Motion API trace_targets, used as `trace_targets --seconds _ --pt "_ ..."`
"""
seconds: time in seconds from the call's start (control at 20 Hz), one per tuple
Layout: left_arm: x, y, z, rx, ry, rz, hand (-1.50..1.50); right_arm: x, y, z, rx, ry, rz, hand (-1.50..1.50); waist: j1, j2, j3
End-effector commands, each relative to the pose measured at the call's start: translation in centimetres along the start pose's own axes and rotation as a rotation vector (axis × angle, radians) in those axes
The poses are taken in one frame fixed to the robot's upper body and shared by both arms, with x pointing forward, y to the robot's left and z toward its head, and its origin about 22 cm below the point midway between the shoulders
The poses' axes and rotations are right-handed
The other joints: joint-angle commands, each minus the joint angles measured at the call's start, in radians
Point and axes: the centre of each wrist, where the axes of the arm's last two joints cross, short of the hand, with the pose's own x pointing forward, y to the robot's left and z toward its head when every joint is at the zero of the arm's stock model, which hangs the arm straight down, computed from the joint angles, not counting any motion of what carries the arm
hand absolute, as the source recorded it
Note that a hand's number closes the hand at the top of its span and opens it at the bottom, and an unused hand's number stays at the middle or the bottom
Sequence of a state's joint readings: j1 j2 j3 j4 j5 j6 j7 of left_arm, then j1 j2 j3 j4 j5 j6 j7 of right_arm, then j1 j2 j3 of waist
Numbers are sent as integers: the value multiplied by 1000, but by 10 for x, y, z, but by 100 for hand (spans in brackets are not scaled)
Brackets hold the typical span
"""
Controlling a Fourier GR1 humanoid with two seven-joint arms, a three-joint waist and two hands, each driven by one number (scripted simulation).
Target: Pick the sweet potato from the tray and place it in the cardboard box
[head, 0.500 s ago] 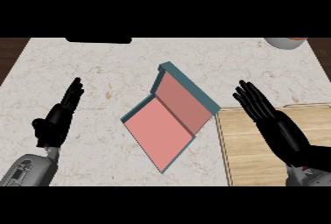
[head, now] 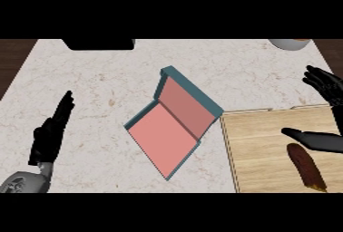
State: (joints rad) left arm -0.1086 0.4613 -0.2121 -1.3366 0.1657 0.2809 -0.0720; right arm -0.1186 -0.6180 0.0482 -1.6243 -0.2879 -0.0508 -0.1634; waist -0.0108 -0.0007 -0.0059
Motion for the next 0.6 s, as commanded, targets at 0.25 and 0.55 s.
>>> trace_targets --seconds 0.25,0.55 --pt "32 1 25 -8 37 -18 0 -34 -44 54 -163 -9 105 -150 12 -3 7" --pt "8 -8 32 -2 36 -30 0 -6 -90 53 116 128 533 -150 10 -2 4"
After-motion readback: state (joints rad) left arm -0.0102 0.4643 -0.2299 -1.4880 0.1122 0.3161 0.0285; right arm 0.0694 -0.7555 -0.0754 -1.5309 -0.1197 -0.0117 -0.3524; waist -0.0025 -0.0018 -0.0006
